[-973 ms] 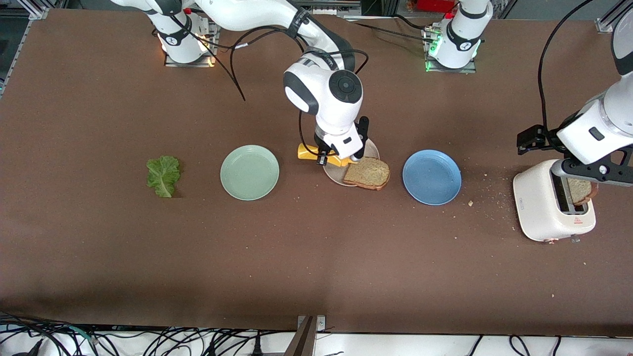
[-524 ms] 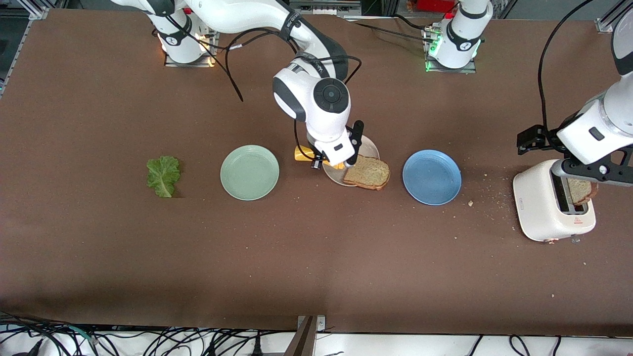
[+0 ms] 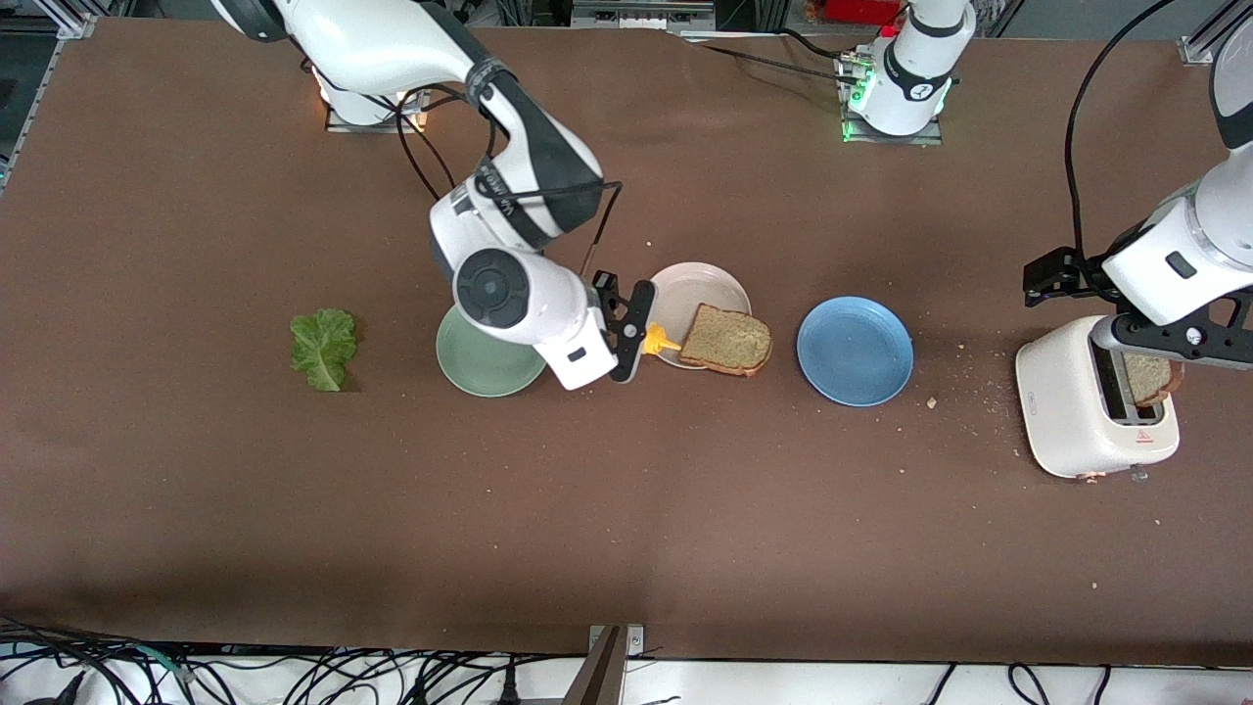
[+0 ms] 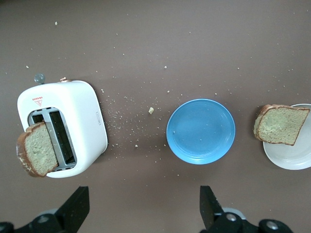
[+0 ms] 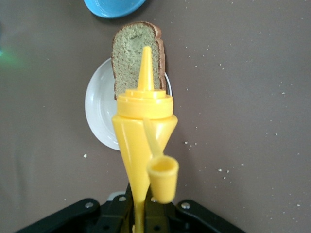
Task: Make sandwich in beige plate with both arms
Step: 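Carry the sauce bottle back beside the lettuce with the right gripper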
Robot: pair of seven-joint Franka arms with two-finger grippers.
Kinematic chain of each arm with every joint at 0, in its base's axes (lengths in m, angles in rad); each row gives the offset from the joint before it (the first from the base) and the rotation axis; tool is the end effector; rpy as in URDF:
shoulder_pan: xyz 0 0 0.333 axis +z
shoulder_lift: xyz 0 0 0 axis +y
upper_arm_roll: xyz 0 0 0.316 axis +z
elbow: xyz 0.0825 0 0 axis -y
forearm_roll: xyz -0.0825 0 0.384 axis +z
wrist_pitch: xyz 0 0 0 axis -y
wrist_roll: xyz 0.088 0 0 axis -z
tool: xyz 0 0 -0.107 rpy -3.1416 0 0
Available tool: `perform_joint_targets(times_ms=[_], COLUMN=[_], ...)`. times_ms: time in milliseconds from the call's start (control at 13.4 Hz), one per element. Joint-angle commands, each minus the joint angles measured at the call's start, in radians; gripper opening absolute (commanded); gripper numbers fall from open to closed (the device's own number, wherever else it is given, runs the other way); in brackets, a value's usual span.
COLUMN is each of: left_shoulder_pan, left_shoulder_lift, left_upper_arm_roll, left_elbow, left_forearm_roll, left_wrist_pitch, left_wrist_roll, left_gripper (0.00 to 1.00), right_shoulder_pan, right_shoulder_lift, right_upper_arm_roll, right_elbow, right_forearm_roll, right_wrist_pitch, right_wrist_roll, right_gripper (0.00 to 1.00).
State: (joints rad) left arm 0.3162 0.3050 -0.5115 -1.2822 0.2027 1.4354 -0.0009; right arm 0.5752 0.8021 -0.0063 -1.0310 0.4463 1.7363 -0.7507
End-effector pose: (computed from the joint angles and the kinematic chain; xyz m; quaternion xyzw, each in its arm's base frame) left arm 0.6218 -0.0476 0.5860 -0.9945 0.0833 0.0548 0.0323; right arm 0.6151 0.4419 0.3669 -0.7983 -0.5609 0.0277 0.2174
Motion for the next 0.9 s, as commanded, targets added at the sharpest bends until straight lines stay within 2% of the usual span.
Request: perform_joint_targets(times_ms=[0, 75, 374, 599, 823], left_shoulder_pan=[0.004, 0.004, 0.004, 0.006, 0.006], left_shoulder_lift=[-0.014, -0.014, -0.014, -0.014, -0.014], left_upper_arm_roll=[-0.005, -0.005, -0.005, -0.005, -0.005], left_elbow=[0.000, 0.000, 0.000, 0.000, 0.000], left_forearm_roll=[0.018, 0.018, 0.018, 0.018, 0.018], left_wrist_pitch=[-0.013, -0.013, -0.013, -0.013, -0.013], left_wrist_roll=[-0.007, -0.007, -0.007, -0.007, -0.007], left_gripper=[1.00, 1.00, 1.00, 1.00, 1.00], right_shoulder_pan=[-0.099, -0.130, -0.223, -0.282, -0.354], right_shoulder_lift=[-0.012, -0.012, -0.006, 0.008, -0.024], right_upper_arm_roll=[0.012, 0.012, 0.012, 0.006, 0.006], right_elbow=[0.002, 0.002, -0.001, -0.017, -0.140], right_forearm_roll=[0.208, 0.271, 0.405, 0.543, 0.577], right_wrist_pitch=[-0.091, -0.124, -0.185, -0.251, -0.258], right_wrist_roll=[-0.109, -0.142, -0.237, -0.369, -0.528], right_gripper=[0.00, 0.00, 0.00, 0.00, 0.00])
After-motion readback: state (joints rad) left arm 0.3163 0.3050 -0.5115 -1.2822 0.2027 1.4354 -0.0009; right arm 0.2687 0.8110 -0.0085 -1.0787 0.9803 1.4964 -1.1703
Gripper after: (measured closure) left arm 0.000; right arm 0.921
